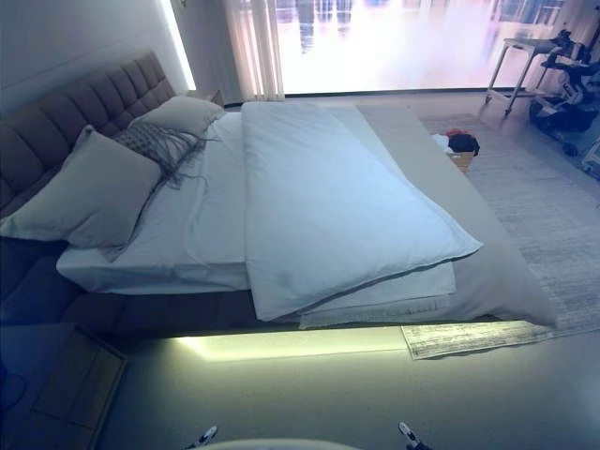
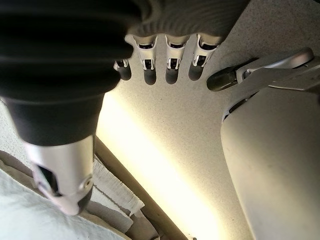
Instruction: Make the bed neatly
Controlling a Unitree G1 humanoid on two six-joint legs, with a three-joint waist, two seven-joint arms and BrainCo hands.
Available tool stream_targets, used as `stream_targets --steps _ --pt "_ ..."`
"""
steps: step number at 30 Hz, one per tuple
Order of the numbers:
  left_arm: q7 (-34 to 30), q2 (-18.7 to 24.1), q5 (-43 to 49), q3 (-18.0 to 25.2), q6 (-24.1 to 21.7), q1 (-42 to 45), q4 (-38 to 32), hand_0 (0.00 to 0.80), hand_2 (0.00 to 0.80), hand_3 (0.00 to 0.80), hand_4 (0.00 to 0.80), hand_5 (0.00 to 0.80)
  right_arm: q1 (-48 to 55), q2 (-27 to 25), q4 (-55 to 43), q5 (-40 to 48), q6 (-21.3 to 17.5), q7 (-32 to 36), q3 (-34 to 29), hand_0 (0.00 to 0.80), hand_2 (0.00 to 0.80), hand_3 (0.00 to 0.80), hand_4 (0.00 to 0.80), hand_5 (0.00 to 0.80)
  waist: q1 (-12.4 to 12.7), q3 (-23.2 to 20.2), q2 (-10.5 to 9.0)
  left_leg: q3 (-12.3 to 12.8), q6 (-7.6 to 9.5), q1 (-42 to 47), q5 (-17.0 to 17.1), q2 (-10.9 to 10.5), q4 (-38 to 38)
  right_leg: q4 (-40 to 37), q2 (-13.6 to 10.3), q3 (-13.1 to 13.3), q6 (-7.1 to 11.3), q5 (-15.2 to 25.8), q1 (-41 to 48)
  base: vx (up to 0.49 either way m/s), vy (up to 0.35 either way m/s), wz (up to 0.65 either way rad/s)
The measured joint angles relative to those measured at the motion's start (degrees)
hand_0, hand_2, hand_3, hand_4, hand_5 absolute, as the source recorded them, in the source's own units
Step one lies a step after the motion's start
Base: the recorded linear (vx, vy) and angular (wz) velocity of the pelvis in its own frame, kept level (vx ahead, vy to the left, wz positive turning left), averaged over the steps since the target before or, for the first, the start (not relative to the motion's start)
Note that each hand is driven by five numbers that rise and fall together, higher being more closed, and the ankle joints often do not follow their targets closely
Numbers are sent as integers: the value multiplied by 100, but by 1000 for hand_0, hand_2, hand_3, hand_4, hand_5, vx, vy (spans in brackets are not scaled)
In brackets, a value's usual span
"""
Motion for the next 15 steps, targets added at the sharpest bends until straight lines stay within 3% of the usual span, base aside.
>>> stream_targets --steps 9,15 --pt "9 1 20 1 18 1 37 0 0 0 0 0 -9 20 -1 38 0 -51 35 0 0 0 0 0 2 9 -72 16 0 -15 0 1 0 0 0 17 0 1 -40 0 0 0" --pt "-117 -2 2 3 633 8 65 0 0 0 0 0 -98 32 -10 42 4 -70 87 0 0 0 0 0 -109 31 -107 21 -1 -11 0 1 0 1 0 19 0 1 -38 0 0 0"
